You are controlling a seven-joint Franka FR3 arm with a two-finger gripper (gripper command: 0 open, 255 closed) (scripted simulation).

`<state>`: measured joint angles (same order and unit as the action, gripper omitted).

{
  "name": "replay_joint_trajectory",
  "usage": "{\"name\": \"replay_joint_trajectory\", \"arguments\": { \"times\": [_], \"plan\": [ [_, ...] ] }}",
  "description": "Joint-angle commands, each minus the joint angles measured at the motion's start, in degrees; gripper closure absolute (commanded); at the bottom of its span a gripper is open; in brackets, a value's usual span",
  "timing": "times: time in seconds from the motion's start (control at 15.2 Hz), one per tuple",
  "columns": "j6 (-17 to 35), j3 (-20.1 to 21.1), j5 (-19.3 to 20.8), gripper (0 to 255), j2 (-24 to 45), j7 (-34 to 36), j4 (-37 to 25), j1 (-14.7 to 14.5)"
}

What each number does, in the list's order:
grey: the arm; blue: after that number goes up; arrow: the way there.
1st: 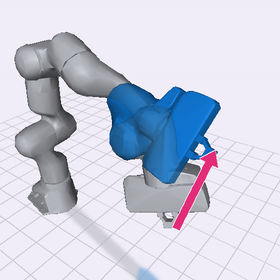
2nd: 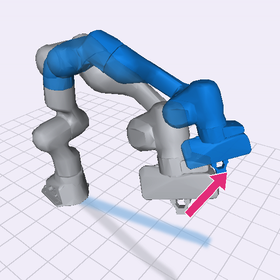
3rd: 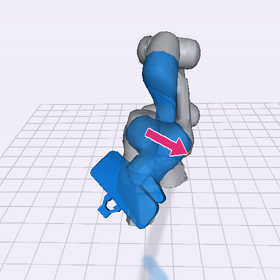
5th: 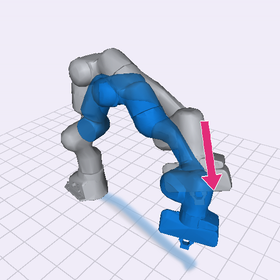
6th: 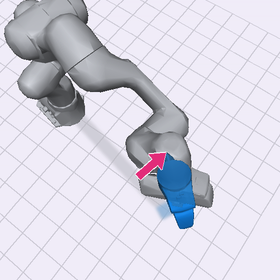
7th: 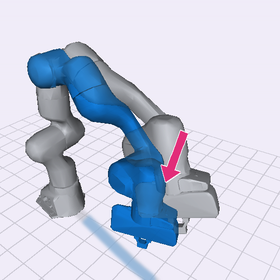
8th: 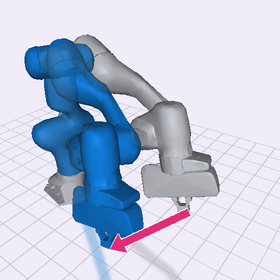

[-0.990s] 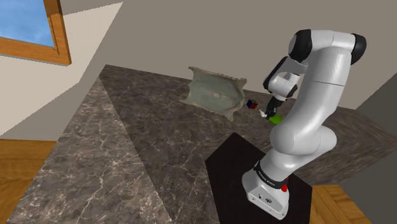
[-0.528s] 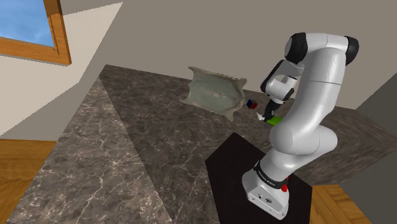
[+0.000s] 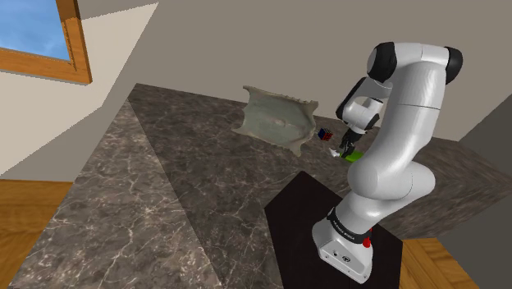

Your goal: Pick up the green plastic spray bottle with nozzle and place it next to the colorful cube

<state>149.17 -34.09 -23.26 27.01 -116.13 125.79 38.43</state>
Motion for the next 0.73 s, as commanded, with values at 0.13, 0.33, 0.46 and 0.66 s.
{"name": "replay_joint_trajectory", "arguments": {
  "times": [0.13,0.33,0.46,0.66],
  "plan": [
    [-1.27,-1.44,1.60,0,-1.75,1.11,0.35,-1.22],
    [-4.99,-5.31,6.37,0,-6.63,4.38,0.88,-4.53],
    [-4.99,-5.27,6.40,0,-6.64,4.40,0.89,-4.49],
    [-4.99,-5.27,6.40,0,-6.64,4.40,0.89,-4.49]
  ]
}}
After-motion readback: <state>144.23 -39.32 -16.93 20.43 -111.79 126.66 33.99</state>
